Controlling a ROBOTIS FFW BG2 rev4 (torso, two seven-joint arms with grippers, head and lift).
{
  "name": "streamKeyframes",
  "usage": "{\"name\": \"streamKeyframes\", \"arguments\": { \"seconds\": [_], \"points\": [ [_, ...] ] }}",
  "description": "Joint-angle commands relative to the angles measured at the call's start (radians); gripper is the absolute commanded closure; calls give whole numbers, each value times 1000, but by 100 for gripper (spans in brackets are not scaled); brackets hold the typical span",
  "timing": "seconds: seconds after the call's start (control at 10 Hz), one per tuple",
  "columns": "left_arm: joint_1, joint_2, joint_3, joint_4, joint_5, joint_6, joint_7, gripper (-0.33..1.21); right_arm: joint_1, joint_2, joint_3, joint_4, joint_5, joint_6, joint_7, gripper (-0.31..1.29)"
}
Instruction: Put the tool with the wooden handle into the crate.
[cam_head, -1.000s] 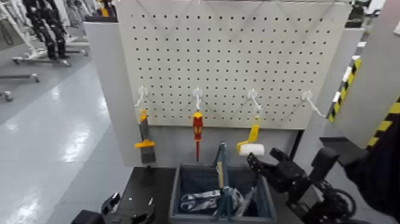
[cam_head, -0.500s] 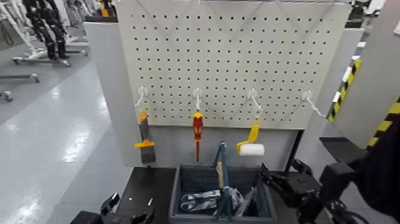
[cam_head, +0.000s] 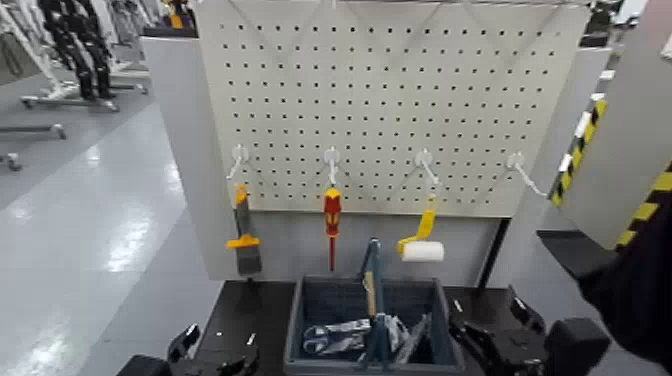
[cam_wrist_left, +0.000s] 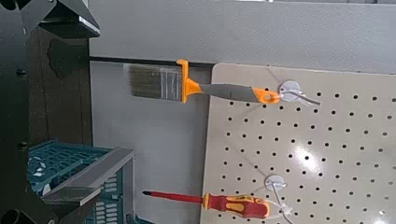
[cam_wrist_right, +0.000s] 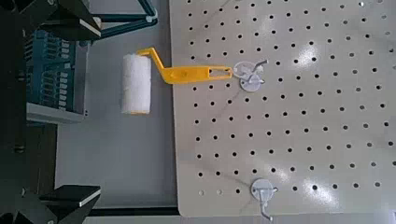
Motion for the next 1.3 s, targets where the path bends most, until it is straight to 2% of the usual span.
{"name": "streamKeyframes", "arguments": {
  "seconds": [0.1, 0.3, 0.5, 1.3],
  "points": [
    [2, 2, 2, 0, 0, 0, -2, 11, 48, 10, 20, 37, 9, -116, -54, 14],
    [2, 2, 2, 0, 0, 3, -2, 11, 86, 25, 17, 66, 7, -181, -91, 14],
    [0, 3, 2, 0, 0, 6, -6, 11, 115, 33, 17, 77, 20, -213, -131, 14],
    [-3, 3, 2, 0, -5, 12, -8, 11, 126, 33, 23, 82, 52, -224, -152, 14]
  ]
}}
